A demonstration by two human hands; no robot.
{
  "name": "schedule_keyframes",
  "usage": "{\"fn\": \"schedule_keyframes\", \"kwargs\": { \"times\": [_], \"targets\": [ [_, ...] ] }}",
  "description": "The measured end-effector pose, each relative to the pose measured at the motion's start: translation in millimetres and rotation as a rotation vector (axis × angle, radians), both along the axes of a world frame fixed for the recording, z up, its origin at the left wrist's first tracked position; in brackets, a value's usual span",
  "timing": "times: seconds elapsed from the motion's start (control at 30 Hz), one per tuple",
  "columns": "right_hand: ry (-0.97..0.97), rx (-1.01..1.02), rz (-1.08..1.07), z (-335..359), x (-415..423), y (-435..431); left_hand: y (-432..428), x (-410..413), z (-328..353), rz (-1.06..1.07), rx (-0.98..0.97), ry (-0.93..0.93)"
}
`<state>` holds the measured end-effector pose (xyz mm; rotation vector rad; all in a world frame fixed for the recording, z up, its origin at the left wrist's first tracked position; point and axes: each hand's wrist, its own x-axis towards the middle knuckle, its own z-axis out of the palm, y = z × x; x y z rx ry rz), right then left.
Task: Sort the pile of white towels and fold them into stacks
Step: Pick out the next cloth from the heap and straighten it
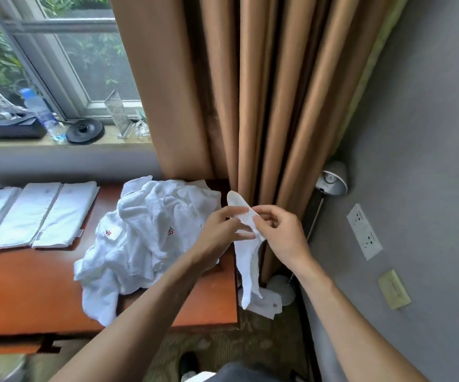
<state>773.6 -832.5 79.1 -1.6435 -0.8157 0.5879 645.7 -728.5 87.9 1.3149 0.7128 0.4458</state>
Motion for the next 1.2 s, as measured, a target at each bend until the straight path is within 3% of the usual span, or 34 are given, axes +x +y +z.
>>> {"fn": "schedule_keyframes", "kwargs": {
  "times": [0.33, 0.57, 1.2],
  "targets": [
    [0.269, 0.049, 0.204, -23.5, 18.8, -32.7, -33.2, 10.9, -24.0, 0.105, 0.259, 0.128],
    [0.234, 0.089, 0.21, -16.2, 30.9, -40.9, -44.4, 25.0, -15.5, 0.14, 0.395, 0.132],
    [0.194, 0.086, 0.216, -9.6, 40.3, -35.7, -50.1, 26.6, -7.7, 0.236, 0.402, 0.087]
  ]
}}
